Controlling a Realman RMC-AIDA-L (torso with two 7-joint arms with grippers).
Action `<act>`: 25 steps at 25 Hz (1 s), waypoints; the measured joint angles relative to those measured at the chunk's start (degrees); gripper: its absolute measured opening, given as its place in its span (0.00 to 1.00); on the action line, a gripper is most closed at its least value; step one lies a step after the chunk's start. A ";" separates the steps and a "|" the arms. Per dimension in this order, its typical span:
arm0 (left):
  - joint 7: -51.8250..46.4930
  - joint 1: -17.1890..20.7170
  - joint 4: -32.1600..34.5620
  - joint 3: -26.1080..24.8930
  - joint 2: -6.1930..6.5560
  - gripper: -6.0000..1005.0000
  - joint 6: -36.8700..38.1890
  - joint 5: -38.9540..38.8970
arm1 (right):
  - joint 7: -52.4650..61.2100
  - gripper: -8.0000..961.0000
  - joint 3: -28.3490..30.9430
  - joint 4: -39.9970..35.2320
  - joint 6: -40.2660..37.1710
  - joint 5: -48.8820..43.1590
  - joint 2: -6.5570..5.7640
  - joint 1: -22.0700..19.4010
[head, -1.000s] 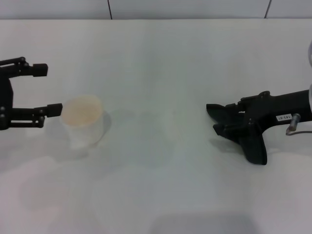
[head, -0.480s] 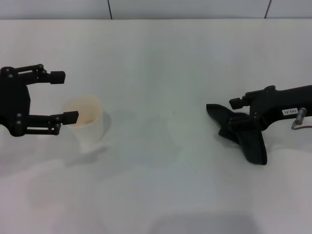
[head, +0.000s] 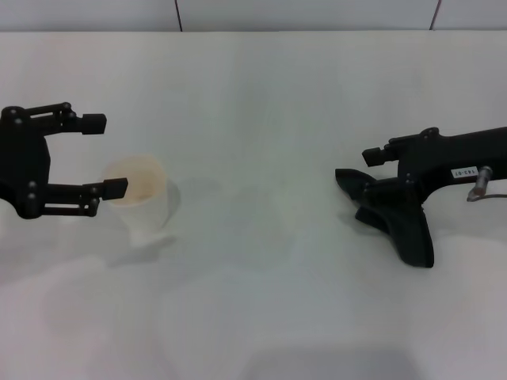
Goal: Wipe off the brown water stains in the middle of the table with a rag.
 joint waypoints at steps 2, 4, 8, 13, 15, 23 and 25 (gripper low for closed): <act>0.00 0.00 -0.08 0.00 0.00 0.86 -0.28 0.01 | -0.10 0.67 0.23 0.88 0.01 0.02 0.00 0.63; 0.00 0.01 -0.22 0.00 -0.03 0.86 -0.51 0.03 | -0.13 0.67 0.46 1.84 0.01 0.03 0.00 1.30; 0.00 -0.08 -0.45 0.00 -0.06 0.86 -0.72 0.06 | -0.32 0.67 1.32 2.80 -0.16 0.04 0.03 2.21; 0.00 -0.16 -0.50 0.00 -0.22 0.86 -1.07 0.06 | -0.82 0.67 2.07 2.75 -0.49 0.07 -0.02 2.36; 0.01 -0.17 -0.55 0.00 -0.31 0.86 -1.15 0.06 | -0.83 0.67 2.11 2.75 -0.52 0.08 0.00 2.40; -0.06 -0.17 -0.56 0.00 -0.34 0.86 -1.15 -0.02 | -0.83 0.67 2.11 2.93 -0.65 0.50 0.09 2.48; -0.07 -0.17 -0.56 -0.01 -0.33 0.86 -1.15 -0.09 | -0.83 0.67 2.12 2.91 -0.67 0.68 0.09 2.40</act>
